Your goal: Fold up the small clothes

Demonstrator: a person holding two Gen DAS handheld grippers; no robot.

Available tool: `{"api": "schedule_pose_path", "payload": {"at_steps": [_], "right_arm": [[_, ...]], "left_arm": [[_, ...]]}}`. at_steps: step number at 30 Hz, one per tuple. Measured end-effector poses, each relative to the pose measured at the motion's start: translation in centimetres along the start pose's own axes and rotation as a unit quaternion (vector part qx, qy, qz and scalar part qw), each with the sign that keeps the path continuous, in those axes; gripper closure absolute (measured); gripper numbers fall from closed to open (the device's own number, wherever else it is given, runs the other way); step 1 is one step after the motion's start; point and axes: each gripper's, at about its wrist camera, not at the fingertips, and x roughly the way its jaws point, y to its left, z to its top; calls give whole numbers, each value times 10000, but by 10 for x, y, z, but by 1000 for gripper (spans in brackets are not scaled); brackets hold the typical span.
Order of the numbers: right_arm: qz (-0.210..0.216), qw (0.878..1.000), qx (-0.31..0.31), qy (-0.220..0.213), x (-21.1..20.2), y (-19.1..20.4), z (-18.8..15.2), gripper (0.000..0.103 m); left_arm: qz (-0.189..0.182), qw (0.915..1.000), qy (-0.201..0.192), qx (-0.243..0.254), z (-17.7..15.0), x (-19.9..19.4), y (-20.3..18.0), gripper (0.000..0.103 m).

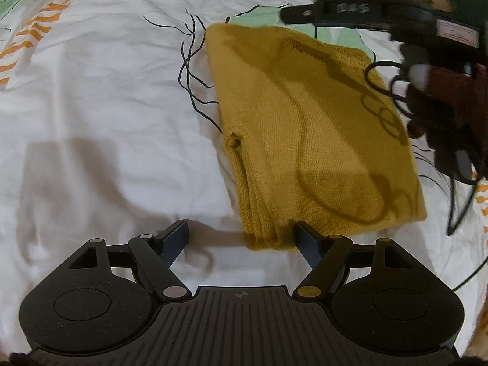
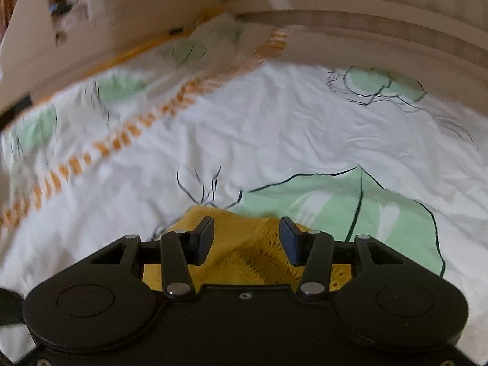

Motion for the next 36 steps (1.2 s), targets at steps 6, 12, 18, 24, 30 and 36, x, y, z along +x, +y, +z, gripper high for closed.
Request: {"api": "schedule_pose_path", "payload": {"at_steps": [6, 12, 18, 24, 30, 36], "right_arm": [[-143, 9971, 737, -90, -43, -33, -23, 44], [-304, 9953, 912, -147, -82, -41, -47, 43], [-338, 9971, 603, 332, -98, -20, -91, 43], [-302, 9933, 868, 703, -106, -33, -132, 43], [182, 9837, 1777, 204, -113, -69, -113, 21], [688, 9664, 2477, 43, -88, -100, -101, 20]], "left_arm": [[-382, 9981, -361, -311, 4, -15, 12, 33], [-528, 9887, -990, -992, 12, -34, 30, 33], [-618, 9930, -751, -676, 8, -21, 8, 33], [-475, 9954, -409, -723, 0, 0, 11, 34], [-711, 9898, -561, -1102, 3, 1, 14, 32], [-887, 9839, -580, -1440, 10, 10, 18, 27]]}}
